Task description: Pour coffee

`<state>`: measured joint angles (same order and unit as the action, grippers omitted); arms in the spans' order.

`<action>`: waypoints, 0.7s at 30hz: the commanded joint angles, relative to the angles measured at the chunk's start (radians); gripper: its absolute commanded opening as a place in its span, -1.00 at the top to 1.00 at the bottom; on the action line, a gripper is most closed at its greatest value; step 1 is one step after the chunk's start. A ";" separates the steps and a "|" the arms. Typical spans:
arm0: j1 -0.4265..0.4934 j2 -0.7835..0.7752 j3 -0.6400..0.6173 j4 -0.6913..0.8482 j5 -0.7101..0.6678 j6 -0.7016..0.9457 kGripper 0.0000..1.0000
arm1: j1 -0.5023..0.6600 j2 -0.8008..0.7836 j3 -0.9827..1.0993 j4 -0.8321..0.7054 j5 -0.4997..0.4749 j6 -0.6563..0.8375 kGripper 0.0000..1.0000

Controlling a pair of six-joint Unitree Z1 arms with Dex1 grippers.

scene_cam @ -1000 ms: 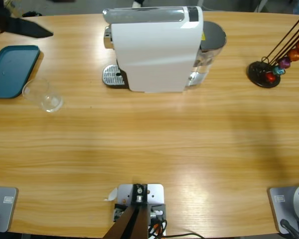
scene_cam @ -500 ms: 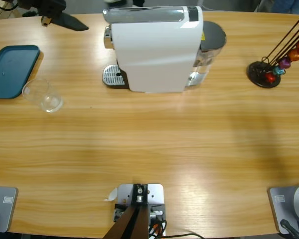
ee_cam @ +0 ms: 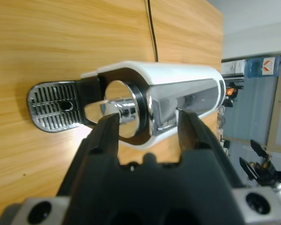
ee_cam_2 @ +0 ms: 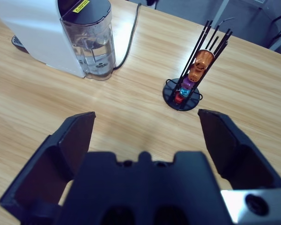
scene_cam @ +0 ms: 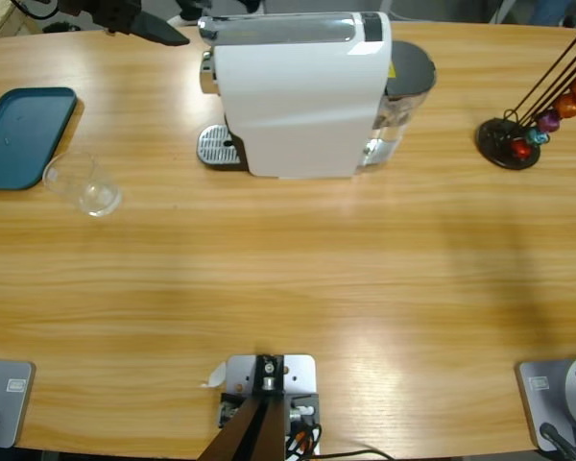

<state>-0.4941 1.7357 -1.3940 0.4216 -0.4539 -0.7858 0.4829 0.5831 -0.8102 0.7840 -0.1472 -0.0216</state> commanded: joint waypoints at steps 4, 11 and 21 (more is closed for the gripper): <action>0.006 0.066 0.000 -0.040 -0.119 0.045 1.00 | 0.000 0.026 0.028 -0.013 -0.012 0.011 -1.00; 0.011 0.040 0.002 -0.046 -0.108 0.099 1.00 | 0.000 0.024 0.028 -0.014 -0.012 0.011 -1.00; 0.011 0.010 -0.002 -0.084 -0.118 0.159 1.00 | 0.000 0.024 0.028 -0.014 -0.012 0.011 -1.00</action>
<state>-0.4810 1.7584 -1.3935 0.3913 -0.5561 -0.6681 0.4829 0.5831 -0.8102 0.7832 -0.1472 -0.0209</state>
